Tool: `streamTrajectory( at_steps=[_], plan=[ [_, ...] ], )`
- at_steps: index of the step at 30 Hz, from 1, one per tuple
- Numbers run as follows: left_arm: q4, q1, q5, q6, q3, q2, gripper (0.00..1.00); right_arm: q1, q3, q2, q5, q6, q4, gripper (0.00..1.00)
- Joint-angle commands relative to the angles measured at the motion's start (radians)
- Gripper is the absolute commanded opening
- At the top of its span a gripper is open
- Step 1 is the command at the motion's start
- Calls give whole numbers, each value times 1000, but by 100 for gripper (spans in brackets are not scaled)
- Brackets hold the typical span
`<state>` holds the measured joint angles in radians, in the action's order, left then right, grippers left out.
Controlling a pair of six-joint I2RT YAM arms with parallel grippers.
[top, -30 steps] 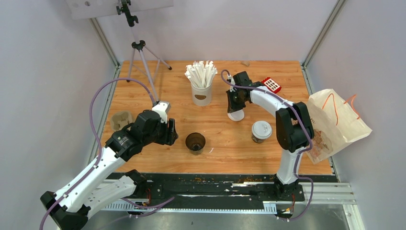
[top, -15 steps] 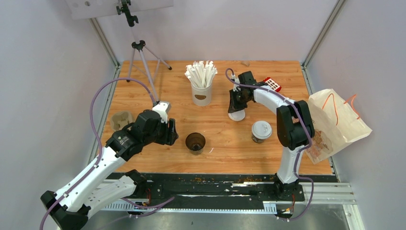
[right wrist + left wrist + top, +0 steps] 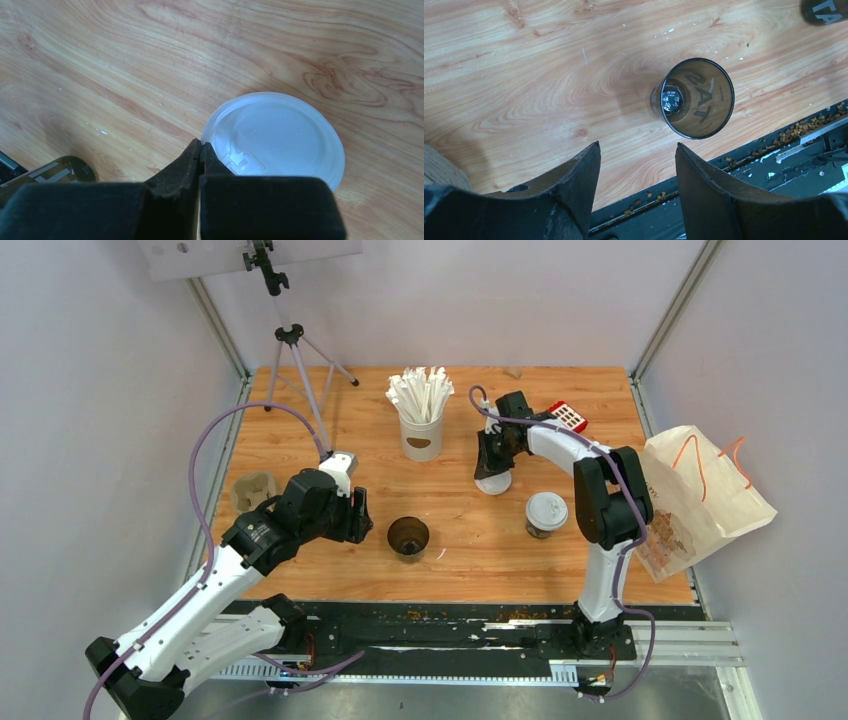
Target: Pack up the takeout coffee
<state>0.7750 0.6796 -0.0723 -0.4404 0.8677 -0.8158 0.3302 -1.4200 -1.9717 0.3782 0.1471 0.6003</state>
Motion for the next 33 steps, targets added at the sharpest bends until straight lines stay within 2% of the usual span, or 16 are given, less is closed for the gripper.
streamTrajectory(
  at_steps=[1,8,15,21,25,29,33],
  plan=[
    [-14,3,-3,8,37,0,65,-9,-33,0,16,-19,-23,0],
    [-16,3,-3,14,42,-6,65,-8,-75,75,-39,-21,57,0],
    [3,3,-10,16,67,-5,71,-8,-88,148,-39,-21,110,0],
    [26,3,-44,40,90,6,78,-7,-92,192,-55,-23,144,0],
    [25,3,-56,66,122,17,99,-3,-98,243,-21,-17,191,0],
    [-15,3,-87,112,137,51,100,21,-86,342,27,-4,241,0],
    [-116,3,-18,220,109,107,100,50,-45,464,124,55,251,0]
  ],
)
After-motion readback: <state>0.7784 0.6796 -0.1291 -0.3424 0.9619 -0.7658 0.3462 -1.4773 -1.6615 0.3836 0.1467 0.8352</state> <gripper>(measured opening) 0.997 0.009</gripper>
